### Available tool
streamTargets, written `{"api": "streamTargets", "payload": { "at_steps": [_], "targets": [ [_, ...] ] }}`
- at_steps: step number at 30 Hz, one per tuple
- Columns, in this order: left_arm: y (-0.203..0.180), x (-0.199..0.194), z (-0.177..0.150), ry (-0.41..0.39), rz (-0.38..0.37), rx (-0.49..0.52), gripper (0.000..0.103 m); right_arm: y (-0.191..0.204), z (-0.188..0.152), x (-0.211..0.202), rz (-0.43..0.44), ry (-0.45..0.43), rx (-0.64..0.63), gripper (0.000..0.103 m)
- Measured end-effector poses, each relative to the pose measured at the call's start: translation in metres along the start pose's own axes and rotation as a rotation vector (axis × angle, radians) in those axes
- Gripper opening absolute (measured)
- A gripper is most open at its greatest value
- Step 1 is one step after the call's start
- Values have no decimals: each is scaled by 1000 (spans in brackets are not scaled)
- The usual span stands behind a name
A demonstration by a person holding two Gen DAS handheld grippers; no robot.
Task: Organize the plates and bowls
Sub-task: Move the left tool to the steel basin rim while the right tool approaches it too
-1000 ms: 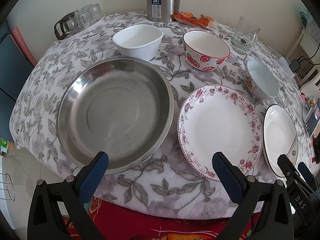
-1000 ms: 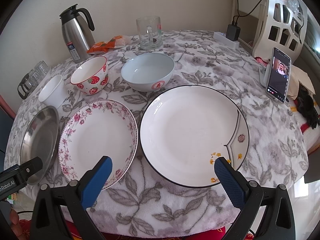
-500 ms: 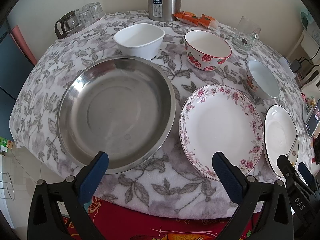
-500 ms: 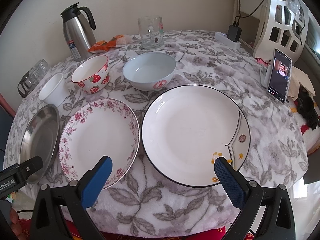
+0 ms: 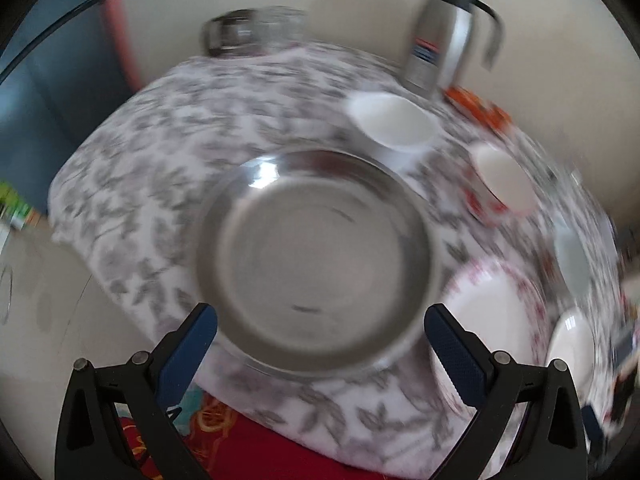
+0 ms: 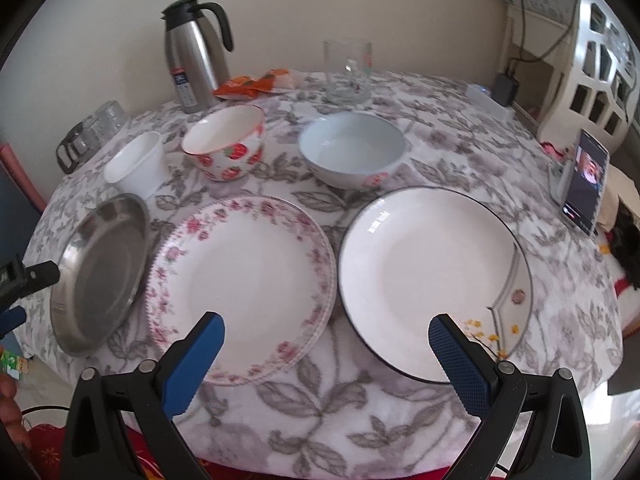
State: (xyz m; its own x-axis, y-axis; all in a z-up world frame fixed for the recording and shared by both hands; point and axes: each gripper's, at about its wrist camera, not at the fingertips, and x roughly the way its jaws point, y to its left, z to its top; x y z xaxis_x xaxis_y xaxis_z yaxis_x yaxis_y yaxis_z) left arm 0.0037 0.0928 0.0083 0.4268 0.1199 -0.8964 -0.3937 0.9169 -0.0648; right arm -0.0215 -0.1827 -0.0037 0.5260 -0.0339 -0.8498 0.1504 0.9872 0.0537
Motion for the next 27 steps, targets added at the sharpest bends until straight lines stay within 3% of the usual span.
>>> {"api": "streamTargets", "payload": {
  "at_steps": [5, 12, 19, 27],
  "targets": [
    [36, 7, 14, -16, 47, -133, 103, 16, 9, 0, 69, -34, 4, 103],
    [58, 10, 26, -77, 69, -204, 103, 40, 21, 9, 166, -50, -22, 103],
    [72, 23, 35, -81, 3, -245, 103, 71, 28, 24, 245, -37, -77, 102],
    [81, 29, 42, -97, -100, -278, 103, 114, 33, 41, 295, -35, -178, 86]
  ]
}}
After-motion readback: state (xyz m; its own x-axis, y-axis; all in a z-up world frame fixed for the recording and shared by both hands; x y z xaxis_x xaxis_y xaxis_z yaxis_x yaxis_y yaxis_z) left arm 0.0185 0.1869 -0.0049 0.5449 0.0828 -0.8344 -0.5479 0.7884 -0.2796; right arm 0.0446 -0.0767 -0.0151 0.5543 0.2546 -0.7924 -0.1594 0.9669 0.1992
